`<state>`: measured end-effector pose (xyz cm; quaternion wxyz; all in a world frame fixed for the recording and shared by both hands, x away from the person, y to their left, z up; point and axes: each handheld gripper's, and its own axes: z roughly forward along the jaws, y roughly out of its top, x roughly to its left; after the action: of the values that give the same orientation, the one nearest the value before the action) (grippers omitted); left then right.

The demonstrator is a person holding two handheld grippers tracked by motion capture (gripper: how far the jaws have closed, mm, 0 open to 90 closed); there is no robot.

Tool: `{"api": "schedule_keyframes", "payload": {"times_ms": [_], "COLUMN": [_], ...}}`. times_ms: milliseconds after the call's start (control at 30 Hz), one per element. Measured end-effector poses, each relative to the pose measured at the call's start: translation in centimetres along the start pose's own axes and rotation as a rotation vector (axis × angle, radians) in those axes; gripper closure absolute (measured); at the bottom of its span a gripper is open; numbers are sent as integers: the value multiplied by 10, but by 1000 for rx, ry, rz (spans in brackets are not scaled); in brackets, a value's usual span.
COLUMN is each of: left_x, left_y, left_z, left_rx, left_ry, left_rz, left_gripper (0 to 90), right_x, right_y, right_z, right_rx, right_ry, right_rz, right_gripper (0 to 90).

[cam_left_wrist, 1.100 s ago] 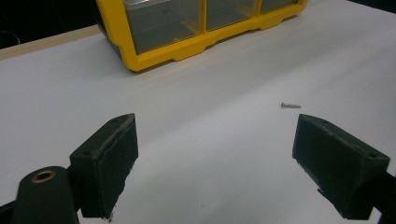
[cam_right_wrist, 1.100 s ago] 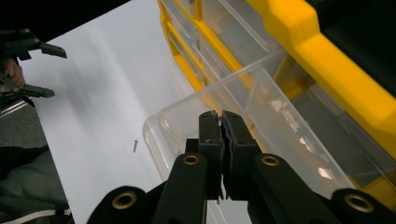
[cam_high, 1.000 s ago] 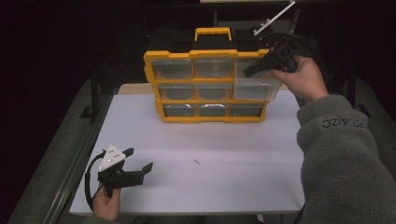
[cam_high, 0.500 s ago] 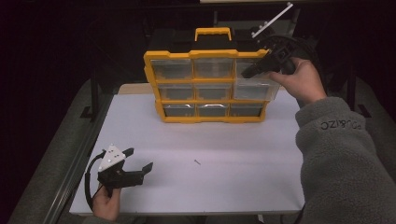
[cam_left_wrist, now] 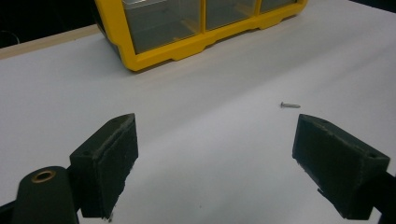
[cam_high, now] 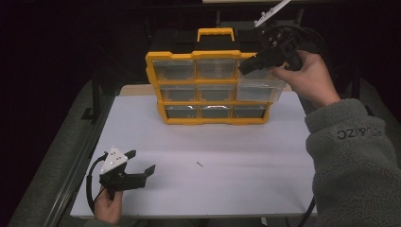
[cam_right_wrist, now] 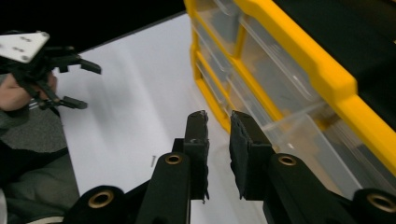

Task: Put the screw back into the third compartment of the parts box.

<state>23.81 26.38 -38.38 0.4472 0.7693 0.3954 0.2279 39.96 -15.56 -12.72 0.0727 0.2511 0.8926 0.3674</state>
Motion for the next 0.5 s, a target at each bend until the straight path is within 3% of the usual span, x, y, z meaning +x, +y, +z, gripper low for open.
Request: {"api": "schedule_keyframes", "payload": {"times_ms": [267, 500], "left_x": [1, 0], "left_y": [0, 0], "left_z": [-1, -1], "left_rx": [8, 7], "left_ry": [2, 1], "left_rz": [9, 9], "left_gripper": [138, 138], "right_x": [30, 52], "right_y": [3, -6], "right_z": [4, 17], "right_rx": [-17, -19], "right_ry": [42, 68], "right_rz": [-69, -107], "right_gripper": [711, 661]}}
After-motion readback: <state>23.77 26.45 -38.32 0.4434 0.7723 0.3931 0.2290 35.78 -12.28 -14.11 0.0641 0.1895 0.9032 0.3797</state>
